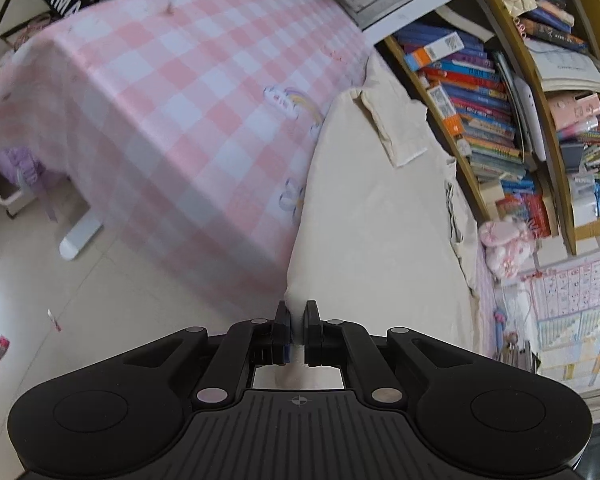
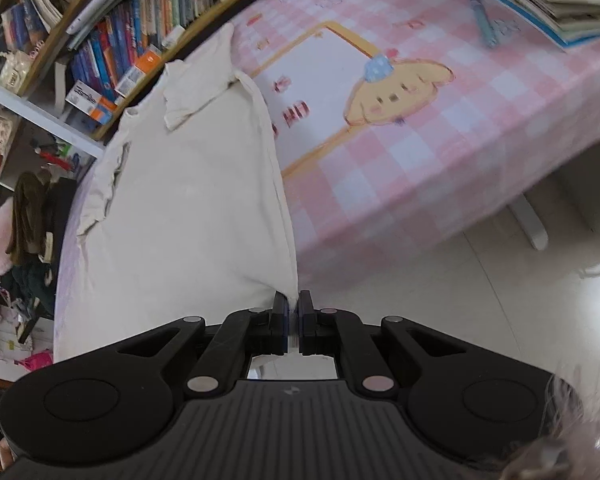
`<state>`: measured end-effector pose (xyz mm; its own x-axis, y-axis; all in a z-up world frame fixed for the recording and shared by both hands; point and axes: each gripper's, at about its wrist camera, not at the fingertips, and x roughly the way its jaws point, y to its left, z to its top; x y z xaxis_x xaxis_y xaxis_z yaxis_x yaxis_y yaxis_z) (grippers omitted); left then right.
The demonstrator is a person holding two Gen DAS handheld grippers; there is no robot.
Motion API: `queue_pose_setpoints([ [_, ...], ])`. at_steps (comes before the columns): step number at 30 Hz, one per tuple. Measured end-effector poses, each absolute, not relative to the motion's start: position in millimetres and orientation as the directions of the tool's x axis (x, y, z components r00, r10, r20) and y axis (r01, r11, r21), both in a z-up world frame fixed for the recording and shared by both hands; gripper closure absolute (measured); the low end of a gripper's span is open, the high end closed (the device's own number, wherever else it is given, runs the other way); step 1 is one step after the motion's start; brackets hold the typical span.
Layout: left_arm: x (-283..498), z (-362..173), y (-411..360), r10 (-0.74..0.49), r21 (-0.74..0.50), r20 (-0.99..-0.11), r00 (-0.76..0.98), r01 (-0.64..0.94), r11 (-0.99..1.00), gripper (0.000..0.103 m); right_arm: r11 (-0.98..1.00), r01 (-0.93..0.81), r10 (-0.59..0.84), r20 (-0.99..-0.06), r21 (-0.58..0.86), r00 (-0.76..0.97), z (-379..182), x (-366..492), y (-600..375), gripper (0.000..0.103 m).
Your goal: Fold clothes
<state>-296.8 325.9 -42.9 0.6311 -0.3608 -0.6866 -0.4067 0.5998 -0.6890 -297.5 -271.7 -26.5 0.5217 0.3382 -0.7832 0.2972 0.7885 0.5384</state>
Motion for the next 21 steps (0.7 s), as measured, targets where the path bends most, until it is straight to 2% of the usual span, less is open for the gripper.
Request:
queue_pose_setpoints([
  [9, -323.0, -45.3, 342.3, -0.45, -0.756, -0.636, 0.627, -0.389, 0.527, 0.099, 0.712, 0.403, 0.338, -0.784, 0.575, 0.521, -21.4, -353.9, -278.8, 0.099],
  [13, -316.1, -31.1, 352.5, -0.486, -0.834, -0.53, 0.695, -0.324, 0.446, 0.099, 0.621, 0.394, 0.372, -0.697, 0.678, 0.613, -6.6, -360.1, -276.9, 0.099],
  [21, -266.5, 6.6, 353.9, -0.494, -0.939, -0.291, 0.819, -0.145, 0.312, 0.099, 0.546, 0.212, 0.359, -0.455, 0.811, 0.815, 54.6, -326.6, -266.8, 0.099],
])
